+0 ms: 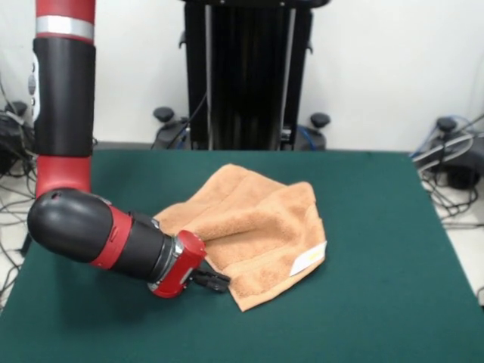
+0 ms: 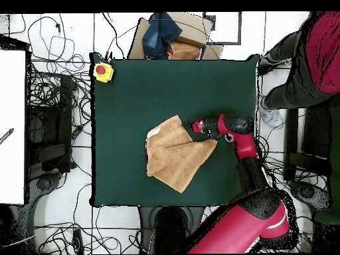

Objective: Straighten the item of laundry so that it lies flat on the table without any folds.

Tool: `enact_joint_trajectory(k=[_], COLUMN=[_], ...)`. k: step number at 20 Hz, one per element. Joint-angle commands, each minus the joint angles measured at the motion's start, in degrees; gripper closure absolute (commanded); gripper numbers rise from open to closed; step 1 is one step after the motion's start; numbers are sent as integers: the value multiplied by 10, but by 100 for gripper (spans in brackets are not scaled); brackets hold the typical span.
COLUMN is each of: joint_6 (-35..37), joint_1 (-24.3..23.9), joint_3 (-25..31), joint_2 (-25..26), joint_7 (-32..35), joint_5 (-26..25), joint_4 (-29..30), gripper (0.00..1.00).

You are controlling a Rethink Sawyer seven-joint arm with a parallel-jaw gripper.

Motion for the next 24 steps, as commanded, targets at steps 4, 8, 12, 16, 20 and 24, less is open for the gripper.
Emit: enact_joint_trajectory(k=[4,8,12,16,20,24], joint_6=[-174,-207,-314,-384,-406,-406], joint_1=[66,101,137,184,192,185], joint_3=[-129,-208,-271,-338,-354,-348], joint_2=[31,-22,-63,-79,-83,-87], joint_7=[51,140,236,348,369,353], joint_5=[-151,-207,-256,-287,-277,-272], joint_4=[-143,-101,-37,1,23,30], gripper=[100,100,100,100,100,100])
